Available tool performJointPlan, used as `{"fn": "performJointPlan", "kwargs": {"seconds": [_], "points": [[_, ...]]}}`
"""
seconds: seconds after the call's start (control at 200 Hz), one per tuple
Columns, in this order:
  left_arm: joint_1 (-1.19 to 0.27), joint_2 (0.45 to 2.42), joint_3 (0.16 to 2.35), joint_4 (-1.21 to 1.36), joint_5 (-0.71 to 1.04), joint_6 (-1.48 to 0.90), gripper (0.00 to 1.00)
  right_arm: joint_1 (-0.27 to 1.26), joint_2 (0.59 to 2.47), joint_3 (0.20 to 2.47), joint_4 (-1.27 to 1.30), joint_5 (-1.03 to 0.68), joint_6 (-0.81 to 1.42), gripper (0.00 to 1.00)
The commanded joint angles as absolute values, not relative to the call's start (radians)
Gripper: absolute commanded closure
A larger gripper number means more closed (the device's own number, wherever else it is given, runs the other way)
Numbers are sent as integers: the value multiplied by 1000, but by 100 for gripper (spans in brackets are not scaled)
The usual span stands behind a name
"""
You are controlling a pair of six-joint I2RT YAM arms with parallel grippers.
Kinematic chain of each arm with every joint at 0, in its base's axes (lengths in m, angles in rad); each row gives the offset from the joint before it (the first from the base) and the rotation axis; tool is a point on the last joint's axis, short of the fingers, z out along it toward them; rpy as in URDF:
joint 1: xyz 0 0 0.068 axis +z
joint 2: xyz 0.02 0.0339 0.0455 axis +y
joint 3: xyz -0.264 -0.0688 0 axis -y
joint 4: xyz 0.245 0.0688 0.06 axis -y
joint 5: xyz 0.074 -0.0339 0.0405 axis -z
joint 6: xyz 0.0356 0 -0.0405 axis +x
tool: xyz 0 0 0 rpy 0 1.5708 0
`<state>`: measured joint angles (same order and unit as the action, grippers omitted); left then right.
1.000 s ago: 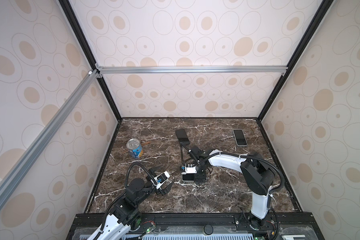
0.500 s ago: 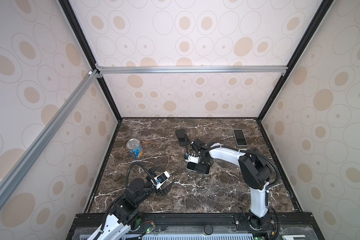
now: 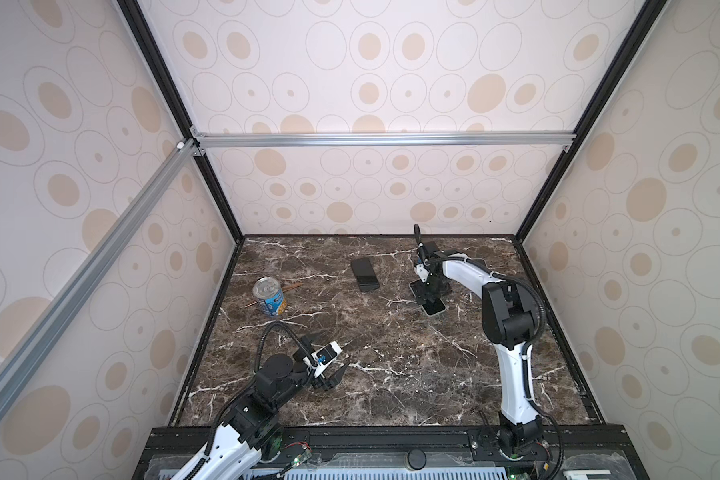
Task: Put the phone into the phone case
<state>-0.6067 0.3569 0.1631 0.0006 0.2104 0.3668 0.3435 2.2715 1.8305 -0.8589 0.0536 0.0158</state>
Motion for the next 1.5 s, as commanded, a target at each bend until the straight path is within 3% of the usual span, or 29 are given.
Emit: {"fn": "performJointPlan", "kwargs": {"seconds": [0.0, 0.42, 0.575, 0.605, 0.78, 1.1, 1.315, 1.496], "points": [[-605, 352, 184, 17, 205, 355, 1, 348, 2362, 1949, -967, 63, 149, 28], [-606, 327, 182, 9, 198, 350, 1, 348, 2524, 2217, -970, 4, 268, 20], [-605, 325, 185, 5, 184, 348, 1, 347, 2517, 2241, -967, -7, 273, 9], [-606, 325, 186, 3, 181, 348, 1, 348, 2510, 2239, -964, -10, 274, 0], [-605, 341, 198, 0, 141, 350, 1, 347, 2442, 2230, -962, -14, 269, 0], [-604, 539, 349, 82, -15, 196, 1, 346, 2133, 2052, -894, 78, 219, 0], [-598, 744, 428, 318, -194, 63, 1, 318, 1788, 1660, -694, 169, 196, 0], [-527, 885, 425, 591, -339, 1, 1, 210, 1526, 1349, -600, 201, 199, 0]]}}
